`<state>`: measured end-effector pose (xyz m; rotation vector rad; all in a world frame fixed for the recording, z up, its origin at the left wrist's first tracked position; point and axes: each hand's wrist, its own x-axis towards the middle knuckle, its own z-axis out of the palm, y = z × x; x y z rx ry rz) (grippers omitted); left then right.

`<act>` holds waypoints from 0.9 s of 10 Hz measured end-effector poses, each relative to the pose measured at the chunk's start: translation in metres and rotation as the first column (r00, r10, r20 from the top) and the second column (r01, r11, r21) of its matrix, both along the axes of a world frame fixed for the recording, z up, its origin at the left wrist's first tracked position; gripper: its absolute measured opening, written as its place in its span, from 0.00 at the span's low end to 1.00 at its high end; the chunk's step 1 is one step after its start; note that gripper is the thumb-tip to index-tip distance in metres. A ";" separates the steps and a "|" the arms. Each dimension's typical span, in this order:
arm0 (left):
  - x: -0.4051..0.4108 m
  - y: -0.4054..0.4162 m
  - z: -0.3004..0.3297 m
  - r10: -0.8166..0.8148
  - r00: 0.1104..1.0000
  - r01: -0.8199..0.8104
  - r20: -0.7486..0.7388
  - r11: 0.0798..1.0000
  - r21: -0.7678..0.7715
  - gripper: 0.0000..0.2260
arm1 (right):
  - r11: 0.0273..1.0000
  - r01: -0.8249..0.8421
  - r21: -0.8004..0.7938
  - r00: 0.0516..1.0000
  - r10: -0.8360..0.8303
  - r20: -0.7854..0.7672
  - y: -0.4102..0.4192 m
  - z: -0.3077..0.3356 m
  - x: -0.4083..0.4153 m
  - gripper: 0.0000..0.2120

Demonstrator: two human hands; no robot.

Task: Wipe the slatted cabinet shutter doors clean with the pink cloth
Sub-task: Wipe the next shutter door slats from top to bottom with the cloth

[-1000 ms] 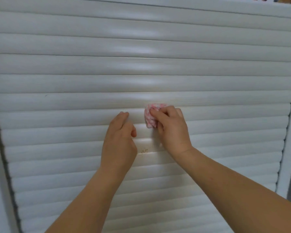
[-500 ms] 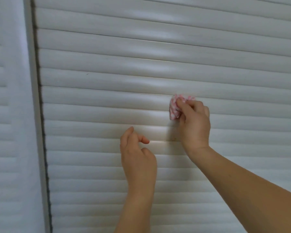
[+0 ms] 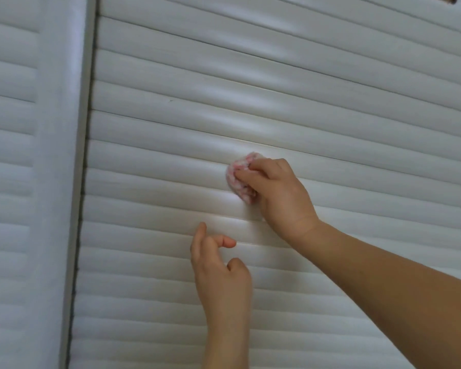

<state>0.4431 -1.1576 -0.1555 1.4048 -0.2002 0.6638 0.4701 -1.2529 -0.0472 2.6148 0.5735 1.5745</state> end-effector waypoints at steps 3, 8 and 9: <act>0.011 0.019 0.001 -0.028 0.999 0.029 0.025 0.999 -0.044 0.19 | 0.985 0.147 0.092 0.957 -0.165 0.239 0.008 0.013 0.020 0.08; 0.021 0.041 -0.004 -0.104 0.994 0.103 0.041 0.994 0.035 0.19 | 0.994 0.071 -0.079 0.988 -0.059 0.140 0.010 -0.012 0.009 0.17; 0.024 0.046 -0.007 -0.087 0.995 0.086 0.056 0.996 0.032 0.20 | 0.992 0.093 -0.081 0.983 -0.079 0.164 0.017 -0.017 0.016 0.16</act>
